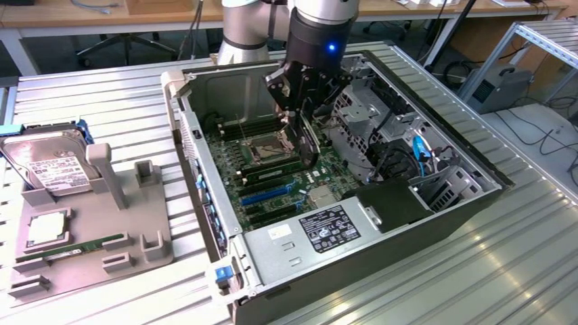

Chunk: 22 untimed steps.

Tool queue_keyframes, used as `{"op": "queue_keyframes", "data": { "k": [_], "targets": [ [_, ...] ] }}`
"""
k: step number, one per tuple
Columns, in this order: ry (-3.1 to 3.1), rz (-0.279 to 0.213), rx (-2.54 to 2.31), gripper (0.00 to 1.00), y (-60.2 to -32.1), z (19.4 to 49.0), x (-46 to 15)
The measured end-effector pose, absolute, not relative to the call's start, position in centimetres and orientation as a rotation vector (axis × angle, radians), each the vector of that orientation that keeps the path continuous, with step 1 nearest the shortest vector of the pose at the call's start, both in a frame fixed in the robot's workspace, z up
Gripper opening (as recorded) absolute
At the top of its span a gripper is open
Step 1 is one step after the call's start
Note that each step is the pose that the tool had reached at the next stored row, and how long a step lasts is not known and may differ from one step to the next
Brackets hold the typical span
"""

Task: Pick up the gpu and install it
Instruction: 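Pick up the gpu and move the gpu toward the slot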

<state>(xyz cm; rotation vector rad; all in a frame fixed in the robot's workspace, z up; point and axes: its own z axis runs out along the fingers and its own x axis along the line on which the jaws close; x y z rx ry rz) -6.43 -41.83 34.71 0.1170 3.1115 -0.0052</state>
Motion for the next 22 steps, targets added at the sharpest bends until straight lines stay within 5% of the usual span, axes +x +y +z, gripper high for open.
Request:
{"op": "queue_keyframes", "data": {
  "k": [22],
  "targets": [
    [3.111, -0.005, 0.117, 0.27, -41.8, 33.1, -6.0]
  ]
}}
